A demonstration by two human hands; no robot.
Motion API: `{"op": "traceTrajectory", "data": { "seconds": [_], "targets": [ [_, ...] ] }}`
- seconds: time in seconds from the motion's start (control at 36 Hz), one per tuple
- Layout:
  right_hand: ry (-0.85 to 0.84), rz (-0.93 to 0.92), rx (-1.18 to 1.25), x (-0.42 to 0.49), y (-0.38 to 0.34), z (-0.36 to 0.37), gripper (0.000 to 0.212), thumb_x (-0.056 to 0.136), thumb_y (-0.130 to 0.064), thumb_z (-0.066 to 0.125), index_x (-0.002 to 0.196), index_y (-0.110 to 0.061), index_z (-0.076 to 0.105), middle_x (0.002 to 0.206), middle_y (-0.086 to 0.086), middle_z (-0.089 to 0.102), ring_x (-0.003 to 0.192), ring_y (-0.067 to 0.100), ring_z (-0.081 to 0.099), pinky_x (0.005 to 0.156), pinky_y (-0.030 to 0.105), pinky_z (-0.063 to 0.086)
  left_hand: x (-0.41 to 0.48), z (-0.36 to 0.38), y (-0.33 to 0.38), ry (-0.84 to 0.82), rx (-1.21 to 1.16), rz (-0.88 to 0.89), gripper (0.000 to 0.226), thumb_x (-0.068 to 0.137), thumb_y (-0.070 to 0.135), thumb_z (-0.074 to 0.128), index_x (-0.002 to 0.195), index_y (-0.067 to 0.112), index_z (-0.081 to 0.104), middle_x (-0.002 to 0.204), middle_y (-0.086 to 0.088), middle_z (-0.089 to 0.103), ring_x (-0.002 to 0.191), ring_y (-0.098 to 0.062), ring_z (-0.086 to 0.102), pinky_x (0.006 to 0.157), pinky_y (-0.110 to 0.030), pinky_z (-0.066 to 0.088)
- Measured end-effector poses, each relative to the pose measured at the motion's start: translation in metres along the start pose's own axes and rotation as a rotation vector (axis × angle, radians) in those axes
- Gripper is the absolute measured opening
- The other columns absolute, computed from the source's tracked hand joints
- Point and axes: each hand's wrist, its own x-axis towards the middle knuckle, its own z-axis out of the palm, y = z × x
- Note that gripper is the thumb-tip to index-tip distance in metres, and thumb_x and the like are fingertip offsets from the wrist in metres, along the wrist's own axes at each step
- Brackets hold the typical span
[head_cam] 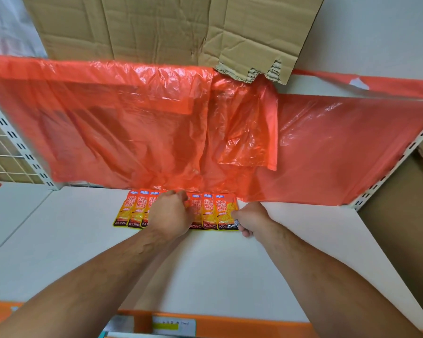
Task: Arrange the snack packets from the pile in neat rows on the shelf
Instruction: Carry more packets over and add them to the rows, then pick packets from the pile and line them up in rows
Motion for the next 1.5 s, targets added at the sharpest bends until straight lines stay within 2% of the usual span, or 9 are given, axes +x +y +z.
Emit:
{"op": "traceTrajectory", "data": {
  "seconds": [0.33, 0.5, 0.61, 0.72, 0.92, 1.0, 1.19, 1.33, 1.5],
  "targets": [
    [0.125, -0.126, -0.340, -0.010, -0.014, 0.013, 0.017, 0.071, -0.009, 0.049, 0.055, -0.009, 0.055, 0.042, 0.004, 0.058, 0.036, 0.020, 0.056, 0.048, 0.028, 0.054, -0.002, -0.004, -0.008, -0.029, 0.030, 0.001, 0.031, 0.093, 0.036, 0.053, 0.108, 0.014, 0.069, 0.098, -0.013, 0.063, 0.094, -0.033, 0.060, 0.074, -0.037, 0.051],
    [0.174, -0.137, -0.468, -0.010, -0.017, 0.017, 0.010, 0.076, -0.019, 0.056, 0.067, -0.015, 0.055, 0.082, 0.007, 0.072, 0.078, 0.027, 0.070, 0.062, 0.026, 0.052, -0.003, -0.006, -0.008, -0.067, 0.042, 0.001, 0.032, 0.092, 0.035, 0.053, 0.113, 0.016, 0.067, 0.103, -0.010, 0.063, 0.099, -0.031, 0.059, 0.077, -0.037, 0.052],
    [0.207, -0.156, -0.574, -0.014, -0.017, 0.020, 0.002, 0.082, -0.018, 0.060, 0.083, -0.018, 0.058, 0.091, 0.001, 0.066, 0.088, 0.026, 0.067, 0.062, 0.025, 0.044, -0.006, -0.007, -0.007, -0.067, 0.047, 0.010, 0.030, 0.091, 0.034, 0.053, 0.109, 0.016, 0.069, 0.100, -0.009, 0.064, 0.096, -0.030, 0.059, 0.075, -0.035, 0.050],
    [0.248, -0.167, -0.690, -0.017, -0.018, 0.023, 0.018, 0.084, -0.017, 0.059, 0.101, -0.018, 0.065, 0.105, 0.002, 0.068, 0.096, 0.026, 0.067, 0.065, 0.024, 0.045, -0.010, -0.009, -0.009, -0.074, 0.046, 0.010, 0.031, 0.090, 0.035, 0.054, 0.107, 0.015, 0.069, 0.098, -0.010, 0.064, 0.094, -0.031, 0.060, 0.074, -0.036, 0.051],
    [0.278, -0.207, -0.708, -0.025, -0.016, 0.016, 0.014, 0.084, -0.025, 0.058, 0.094, -0.017, 0.064, 0.105, 0.006, 0.070, 0.096, 0.029, 0.067, 0.065, 0.025, 0.042, -0.022, -0.020, -0.014, -0.046, 0.040, -0.008, 0.033, 0.089, 0.037, 0.055, 0.105, 0.012, 0.069, 0.096, -0.012, 0.064, 0.096, -0.033, 0.059, 0.075, -0.036, 0.048],
    [0.335, -0.284, -0.717, -0.031, -0.016, 0.018, 0.025, 0.086, -0.029, 0.055, 0.106, -0.015, 0.063, 0.108, 0.008, 0.069, 0.099, 0.031, 0.067, 0.068, 0.029, 0.044, -0.030, -0.026, -0.020, -0.033, 0.074, -0.010, 0.037, 0.085, 0.040, 0.054, 0.103, 0.012, 0.070, 0.092, -0.012, 0.065, 0.091, -0.035, 0.060, 0.074, -0.038, 0.050],
    [0.278, -0.681, -0.857, -0.051, -0.010, 0.053, 0.047, 0.090, -0.049, 0.048, 0.124, -0.020, 0.059, 0.131, 0.003, 0.057, 0.125, 0.027, 0.045, 0.101, 0.037, 0.040, -0.057, -0.034, -0.039, -0.038, 0.182, -0.035, 0.053, 0.077, 0.047, 0.046, 0.119, 0.021, 0.066, 0.115, -0.002, 0.067, 0.106, -0.029, 0.059, 0.088, -0.039, 0.049],
    [0.072, -0.735, -0.905, -0.079, -0.009, 0.080, 0.068, 0.093, -0.057, 0.045, 0.152, -0.024, 0.032, 0.159, 0.003, 0.028, 0.145, 0.027, 0.022, 0.119, 0.041, 0.020, -0.082, -0.045, -0.058, -0.097, 0.242, -0.040, 0.065, 0.083, 0.051, 0.038, 0.139, 0.023, 0.052, 0.142, -0.004, 0.053, 0.129, -0.027, 0.047, 0.106, -0.039, 0.039],
    [-0.009, -0.796, -0.907, -0.111, -0.026, 0.116, 0.072, 0.094, -0.057, 0.046, 0.155, -0.025, 0.024, 0.163, 0.003, 0.017, 0.149, 0.026, 0.013, 0.120, 0.040, 0.016, -0.102, -0.071, -0.094, -0.126, 0.269, -0.093, 0.077, 0.081, 0.059, 0.018, 0.146, 0.025, 0.040, 0.151, -0.004, 0.043, 0.137, -0.026, 0.039, 0.112, -0.041, 0.033]
  ]
}}
